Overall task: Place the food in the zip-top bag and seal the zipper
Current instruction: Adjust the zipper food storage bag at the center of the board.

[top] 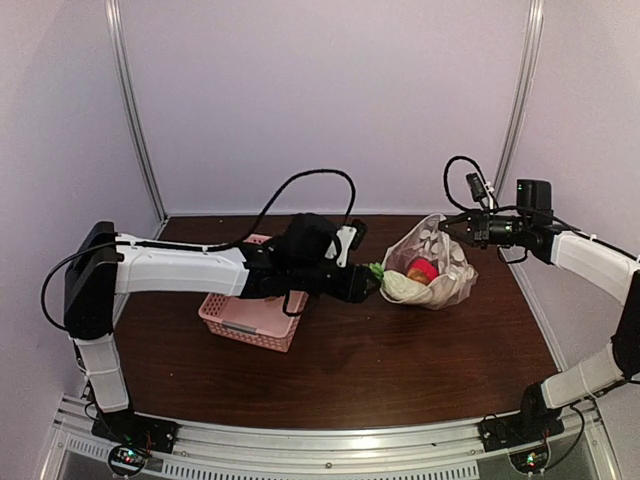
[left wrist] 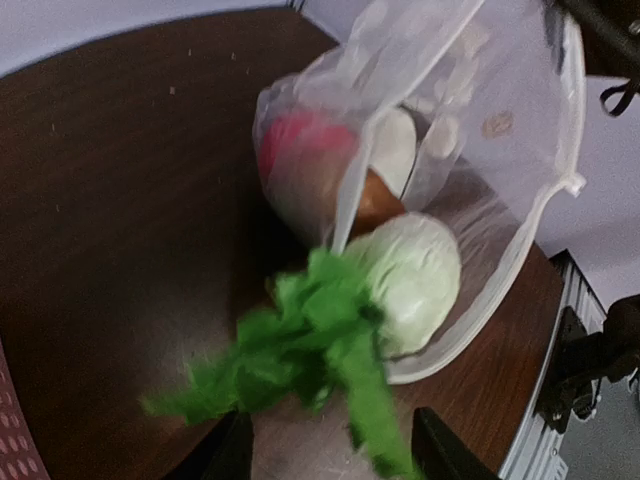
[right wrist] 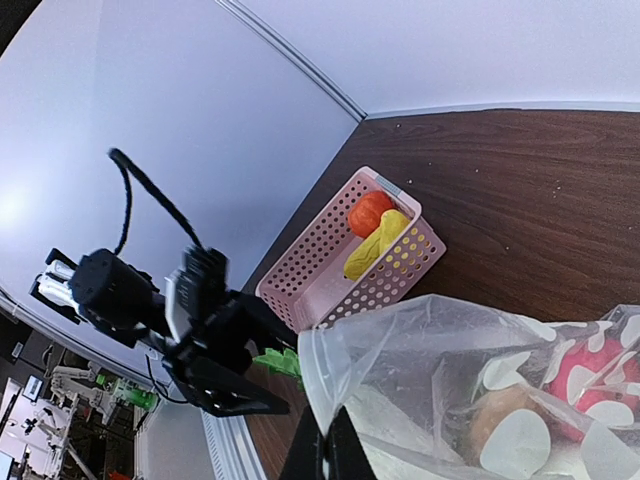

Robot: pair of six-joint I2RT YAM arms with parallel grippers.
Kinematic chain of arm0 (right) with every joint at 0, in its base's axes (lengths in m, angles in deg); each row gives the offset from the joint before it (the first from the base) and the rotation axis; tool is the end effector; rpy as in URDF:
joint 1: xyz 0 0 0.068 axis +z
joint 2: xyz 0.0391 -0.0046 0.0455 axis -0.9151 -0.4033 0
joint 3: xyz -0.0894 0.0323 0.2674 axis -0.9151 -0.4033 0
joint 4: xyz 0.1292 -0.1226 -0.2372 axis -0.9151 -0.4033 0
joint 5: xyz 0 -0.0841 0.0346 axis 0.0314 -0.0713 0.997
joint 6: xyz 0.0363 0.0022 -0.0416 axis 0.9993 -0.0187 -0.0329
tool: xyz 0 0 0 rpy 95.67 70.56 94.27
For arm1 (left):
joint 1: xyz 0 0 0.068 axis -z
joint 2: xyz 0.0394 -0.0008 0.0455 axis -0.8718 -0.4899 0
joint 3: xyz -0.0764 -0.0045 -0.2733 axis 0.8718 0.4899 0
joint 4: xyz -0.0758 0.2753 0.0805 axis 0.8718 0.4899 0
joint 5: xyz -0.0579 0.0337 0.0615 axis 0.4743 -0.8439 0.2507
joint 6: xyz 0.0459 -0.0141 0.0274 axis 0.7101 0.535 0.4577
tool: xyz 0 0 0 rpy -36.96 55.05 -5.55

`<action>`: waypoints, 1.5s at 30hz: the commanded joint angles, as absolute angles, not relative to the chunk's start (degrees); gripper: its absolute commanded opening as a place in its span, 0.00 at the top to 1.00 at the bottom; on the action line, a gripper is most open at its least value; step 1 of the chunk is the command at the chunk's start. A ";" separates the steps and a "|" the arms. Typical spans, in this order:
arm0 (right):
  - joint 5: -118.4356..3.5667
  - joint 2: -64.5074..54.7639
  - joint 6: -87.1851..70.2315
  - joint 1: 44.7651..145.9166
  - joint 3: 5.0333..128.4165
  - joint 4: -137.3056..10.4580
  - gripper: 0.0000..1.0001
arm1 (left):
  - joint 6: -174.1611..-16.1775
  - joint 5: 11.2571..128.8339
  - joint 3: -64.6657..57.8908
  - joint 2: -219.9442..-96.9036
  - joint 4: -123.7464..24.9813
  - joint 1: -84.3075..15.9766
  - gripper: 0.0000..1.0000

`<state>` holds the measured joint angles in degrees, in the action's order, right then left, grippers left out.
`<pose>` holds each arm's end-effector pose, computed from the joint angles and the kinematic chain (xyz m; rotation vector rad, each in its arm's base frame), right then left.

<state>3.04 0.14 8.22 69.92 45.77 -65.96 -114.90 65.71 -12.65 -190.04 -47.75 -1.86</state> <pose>0.3156 0.0554 0.2972 -0.4680 1.9369 1.4770 0.2474 -0.4138 0.2616 0.5632 2.1026 -1.0316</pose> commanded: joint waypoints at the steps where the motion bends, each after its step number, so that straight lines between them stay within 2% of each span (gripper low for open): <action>1: 3.24 2.03 7.05 69.62 45.34 -64.18 1.00 | -123.86 72.05 -7.30 -189.03 -46.23 -1.41 0.46; 5: 2.44 2.81 4.91 69.70 44.87 -65.78 1.00 | -122.05 70.62 -4.25 -188.25 -46.25 -1.36 0.46; 11: 1.99 4.07 4.25 69.86 43.49 -66.14 1.00 | -120.59 69.86 -10.36 -191.84 -46.12 -1.41 0.46; 17: 1.49 5.47 3.58 70.14 42.83 -66.86 1.00 | -121.54 75.19 -16.64 -195.88 -46.95 -1.58 0.46; 27: 1.02 7.24 4.19 70.12 41.70 -65.63 1.00 | -123.67 80.42 -20.57 -201.11 -47.95 -2.33 0.46; 28: 1.11 7.22 4.39 70.13 41.64 -65.51 1.00 | -124.14 80.13 -20.46 -201.20 -48.02 -2.36 0.49; 30: 1.15 7.38 4.57 70.11 41.55 -65.30 1.00 | -124.49 79.34 -20.65 -201.46 -47.74 -2.48 0.63; 31: 1.00 7.46 4.53 70.13 41.46 -65.21 1.00 | -124.47 78.84 -21.31 -201.57 -46.35 -2.60 0.74; 32: 0.68 7.48 4.49 70.12 41.39 -65.28 1.00 | -124.53 78.37 -22.25 -201.59 -44.69 -2.76 0.91; 33: 0.16 7.48 4.25 70.12 41.37 -65.58 1.00 | -124.53 78.49 -23.83 -201.32 -42.81 -2.94 1.00; 38: -7.54 7.72 -1.19 70.25 43.78 -72.47 1.00 | -125.77 83.34 -28.81 -195.82 -46.37 -2.50 1.00; 42: -17.44 7.00 -8.82 70.01 49.57 -83.05 1.00 | -120.20 72.52 -32.25 -196.27 -38.23 -3.67 1.00; 44: -21.61 7.11 -10.37 69.83 51.45 -85.20 1.00 | -121.37 79.72 -33.91 -196.39 -36.43 -5.11 1.00; 45: -22.06 7.13 -11.16 69.82 52.29 -85.96 1.00 | -119.68 75.90 -34.00 -195.44 -35.53 -4.25 1.00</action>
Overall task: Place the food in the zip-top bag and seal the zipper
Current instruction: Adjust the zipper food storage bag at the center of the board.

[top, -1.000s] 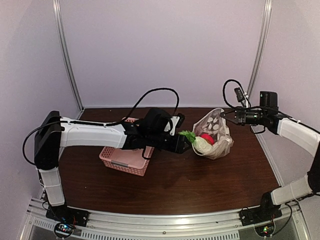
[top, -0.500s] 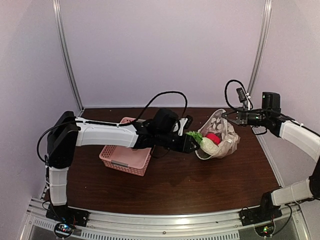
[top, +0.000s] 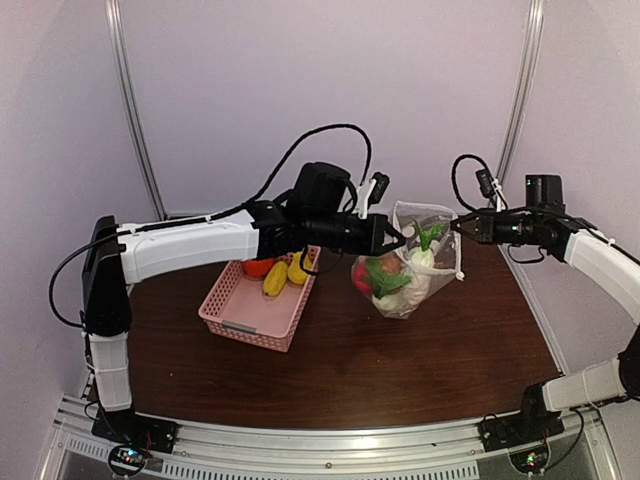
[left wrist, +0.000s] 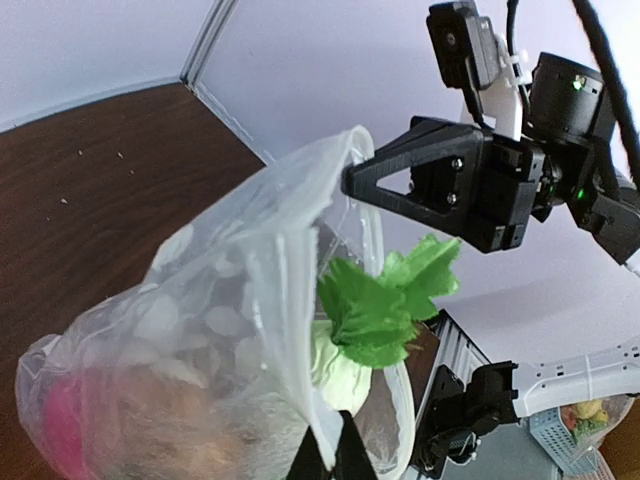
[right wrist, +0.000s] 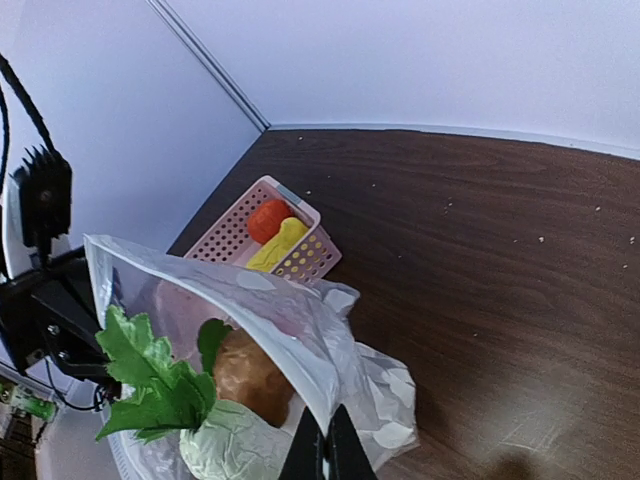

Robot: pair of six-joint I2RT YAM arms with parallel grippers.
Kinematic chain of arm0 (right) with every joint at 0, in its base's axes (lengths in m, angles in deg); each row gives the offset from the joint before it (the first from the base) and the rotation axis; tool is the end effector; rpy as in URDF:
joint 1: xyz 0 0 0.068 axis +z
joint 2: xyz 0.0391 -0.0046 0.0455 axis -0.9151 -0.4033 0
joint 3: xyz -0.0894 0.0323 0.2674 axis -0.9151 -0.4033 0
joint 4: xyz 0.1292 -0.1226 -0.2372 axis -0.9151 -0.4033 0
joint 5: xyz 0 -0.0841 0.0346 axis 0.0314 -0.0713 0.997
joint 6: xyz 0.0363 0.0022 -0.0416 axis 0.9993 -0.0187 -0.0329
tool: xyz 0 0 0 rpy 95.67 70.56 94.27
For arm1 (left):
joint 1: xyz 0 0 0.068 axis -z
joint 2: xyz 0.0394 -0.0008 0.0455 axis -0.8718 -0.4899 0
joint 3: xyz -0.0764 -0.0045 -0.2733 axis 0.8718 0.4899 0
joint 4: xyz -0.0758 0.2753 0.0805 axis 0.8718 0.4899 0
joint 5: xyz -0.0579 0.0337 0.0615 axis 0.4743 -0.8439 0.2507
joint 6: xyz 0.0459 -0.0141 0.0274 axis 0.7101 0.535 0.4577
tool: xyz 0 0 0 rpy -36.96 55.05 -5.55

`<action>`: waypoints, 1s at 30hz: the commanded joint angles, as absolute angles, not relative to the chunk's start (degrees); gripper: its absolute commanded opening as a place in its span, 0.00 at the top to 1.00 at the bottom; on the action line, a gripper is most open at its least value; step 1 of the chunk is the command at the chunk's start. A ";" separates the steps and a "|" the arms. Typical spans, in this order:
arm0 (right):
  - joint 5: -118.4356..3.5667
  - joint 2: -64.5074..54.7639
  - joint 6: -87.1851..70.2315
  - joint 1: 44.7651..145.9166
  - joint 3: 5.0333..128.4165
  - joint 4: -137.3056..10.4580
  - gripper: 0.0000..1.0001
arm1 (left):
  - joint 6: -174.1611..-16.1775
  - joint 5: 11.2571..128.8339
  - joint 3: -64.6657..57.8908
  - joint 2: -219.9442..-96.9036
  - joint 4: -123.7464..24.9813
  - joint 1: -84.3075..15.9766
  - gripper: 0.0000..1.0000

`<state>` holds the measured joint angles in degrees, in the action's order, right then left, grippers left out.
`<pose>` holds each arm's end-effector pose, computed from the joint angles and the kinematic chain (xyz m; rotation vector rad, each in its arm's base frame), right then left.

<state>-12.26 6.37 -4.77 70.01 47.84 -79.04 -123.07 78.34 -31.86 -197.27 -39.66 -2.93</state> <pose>0.2953 0.0496 0.3192 -0.4524 1.9842 1.1054 0.2707 -0.4490 0.3165 0.5625 2.1270 -1.3344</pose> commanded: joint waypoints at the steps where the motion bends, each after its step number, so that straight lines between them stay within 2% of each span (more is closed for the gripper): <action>1: -22.58 7.13 -11.78 69.82 52.91 -86.66 1.00 | -118.03 70.82 -31.83 -194.78 -35.47 -3.42 1.00; 2: -22.79 7.00 -12.09 69.82 53.57 -87.12 1.00 | -117.78 69.21 -30.39 -195.25 -35.99 -3.75 1.00; 4: -22.70 6.43 -13.95 69.77 56.27 -89.07 1.00 | -120.22 76.95 -30.84 -197.30 -35.26 -6.37 1.00; 6: -25.35 6.14 -14.57 69.86 58.22 -89.86 1.00 | -119.74 72.79 -28.71 -197.96 -36.44 -6.35 1.00; 8: -24.03 4.69 -16.51 70.28 62.47 -94.14 1.00 | -121.46 77.71 -29.25 -198.41 -37.44 -7.18 1.00; 9: -23.14 4.17 -18.77 70.41 67.83 -98.82 1.00 | -119.88 76.11 -30.32 -197.97 -36.81 -6.19 1.00; 11: -27.74 5.31 -19.18 70.51 69.41 -99.00 1.00 | -116.22 66.31 -29.61 -198.21 -37.70 -5.17 1.00; 12: -31.04 5.58 -20.68 70.82 69.01 -98.96 1.00 | -116.42 67.21 -29.43 -199.97 -38.67 -6.42 1.00; 15: -35.53 1.99 -24.79 70.89 74.30 -105.96 1.00 | -120.58 79.36 -35.68 -206.19 -39.05 -9.38 1.00; 17: -36.26 1.48 -23.79 72.26 71.06 -104.51 1.00 | -122.26 81.01 -34.10 -206.09 -45.82 -8.90 1.00; 20: -35.17 -1.40 -27.45 73.40 73.43 -110.91 1.00 | -124.38 83.29 -33.30 -206.29 -54.25 -8.68 1.00; 23: -40.59 0.72 -25.82 75.81 67.83 -105.24 1.00 | -124.32 83.40 -35.42 -207.46 -55.55 -8.70 1.00; 28: -37.21 1.16 -21.33 76.12 63.10 -99.39 1.00 | -122.16 80.63 -36.58 -208.65 -54.87 -8.71 1.00; 30: -35.74 -0.26 -21.56 76.23 62.91 -99.69 1.00 | -122.48 83.03 -36.74 -209.29 -53.36 -9.42 0.99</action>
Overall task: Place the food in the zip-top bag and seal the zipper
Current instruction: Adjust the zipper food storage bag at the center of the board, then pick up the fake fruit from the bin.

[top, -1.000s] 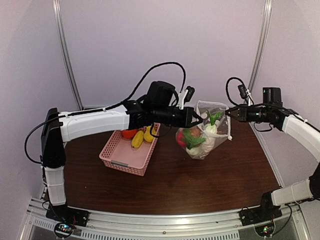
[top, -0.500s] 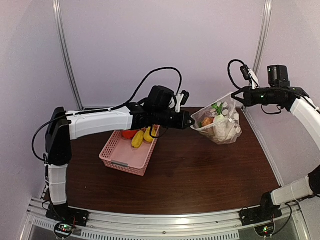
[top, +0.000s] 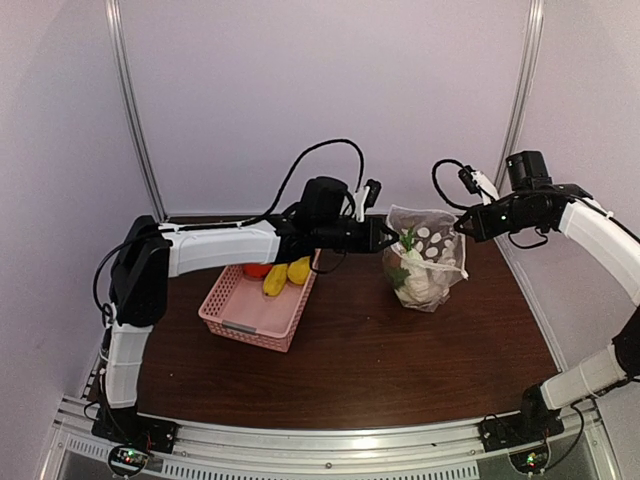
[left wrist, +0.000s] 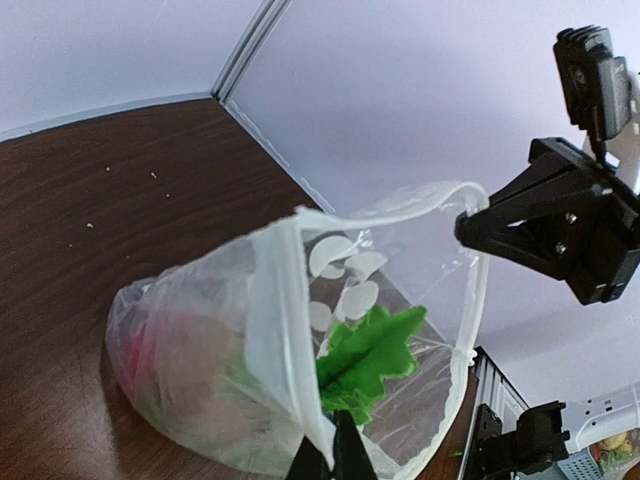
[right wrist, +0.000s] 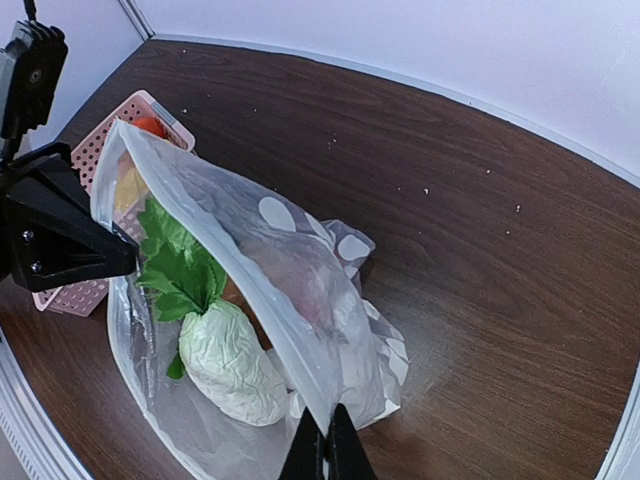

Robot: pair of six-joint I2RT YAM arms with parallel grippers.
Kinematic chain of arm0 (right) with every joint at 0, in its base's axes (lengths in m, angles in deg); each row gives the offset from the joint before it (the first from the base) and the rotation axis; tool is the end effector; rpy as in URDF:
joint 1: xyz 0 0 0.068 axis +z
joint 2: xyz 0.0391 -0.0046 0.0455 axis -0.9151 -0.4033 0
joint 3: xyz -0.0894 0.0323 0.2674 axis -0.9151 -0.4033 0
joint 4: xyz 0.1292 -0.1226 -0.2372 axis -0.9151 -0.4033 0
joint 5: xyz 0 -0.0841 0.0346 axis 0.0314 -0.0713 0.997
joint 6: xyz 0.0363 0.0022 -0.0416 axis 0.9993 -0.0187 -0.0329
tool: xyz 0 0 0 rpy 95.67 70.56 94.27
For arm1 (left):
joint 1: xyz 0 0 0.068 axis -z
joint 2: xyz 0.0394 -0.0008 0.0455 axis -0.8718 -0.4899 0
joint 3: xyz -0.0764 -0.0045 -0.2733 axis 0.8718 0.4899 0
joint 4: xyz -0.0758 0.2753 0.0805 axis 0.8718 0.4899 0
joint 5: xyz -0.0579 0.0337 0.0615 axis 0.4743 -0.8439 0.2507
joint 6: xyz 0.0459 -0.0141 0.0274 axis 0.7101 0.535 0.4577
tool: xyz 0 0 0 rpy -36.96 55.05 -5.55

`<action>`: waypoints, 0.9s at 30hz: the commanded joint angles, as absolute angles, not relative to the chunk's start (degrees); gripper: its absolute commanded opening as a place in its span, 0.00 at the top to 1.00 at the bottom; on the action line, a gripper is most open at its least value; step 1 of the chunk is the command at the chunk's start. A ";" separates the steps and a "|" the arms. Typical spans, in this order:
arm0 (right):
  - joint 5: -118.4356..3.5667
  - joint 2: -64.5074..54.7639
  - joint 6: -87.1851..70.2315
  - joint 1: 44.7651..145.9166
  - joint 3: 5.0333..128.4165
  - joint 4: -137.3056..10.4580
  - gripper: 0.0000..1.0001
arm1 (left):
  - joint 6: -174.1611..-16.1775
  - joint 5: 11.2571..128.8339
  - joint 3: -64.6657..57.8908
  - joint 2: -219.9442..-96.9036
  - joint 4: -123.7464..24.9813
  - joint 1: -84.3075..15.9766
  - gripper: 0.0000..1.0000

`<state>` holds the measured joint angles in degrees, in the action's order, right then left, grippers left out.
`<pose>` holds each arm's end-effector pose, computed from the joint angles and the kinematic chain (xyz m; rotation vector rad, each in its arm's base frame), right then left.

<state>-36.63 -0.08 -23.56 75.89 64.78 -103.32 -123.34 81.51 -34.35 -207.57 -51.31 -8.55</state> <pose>0.3101 0.0711 0.3550 -0.5997 2.2009 0.5867 0.3370 -0.4540 0.2603 0.4930 2.0597 -1.3629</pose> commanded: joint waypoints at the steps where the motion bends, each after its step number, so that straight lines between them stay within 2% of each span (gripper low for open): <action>1: -34.61 -0.89 -22.25 76.23 63.12 -100.41 1.00 | -122.35 83.57 -36.43 -208.74 -52.62 -9.58 0.87; 4: -32.64 -0.30 -21.04 76.23 61.77 -98.27 1.00 | -119.07 82.89 -35.00 -205.93 -46.97 -9.72 0.60; 6: -32.26 0.08 -20.65 76.22 61.62 -97.44 1.00 | -116.52 82.05 -33.98 -202.92 -41.61 -10.13 0.47; 7: -32.08 0.09 -20.61 76.23 61.85 -97.50 1.00 | -115.13 81.46 -33.26 -201.13 -39.08 -10.39 0.44; 13: -32.33 -0.07 -21.09 75.91 62.25 -97.33 1.00 | -105.61 71.88 -26.40 -190.37 -26.15 -15.94 0.36; 20: -31.56 1.46 -22.78 75.73 58.23 -93.95 1.00 | -96.71 55.80 -21.96 -191.24 -14.58 -22.61 0.33; 27: -31.14 4.00 -22.58 75.62 56.89 -93.49 1.00 | -96.93 58.34 -18.67 -194.53 -13.84 -25.06 0.32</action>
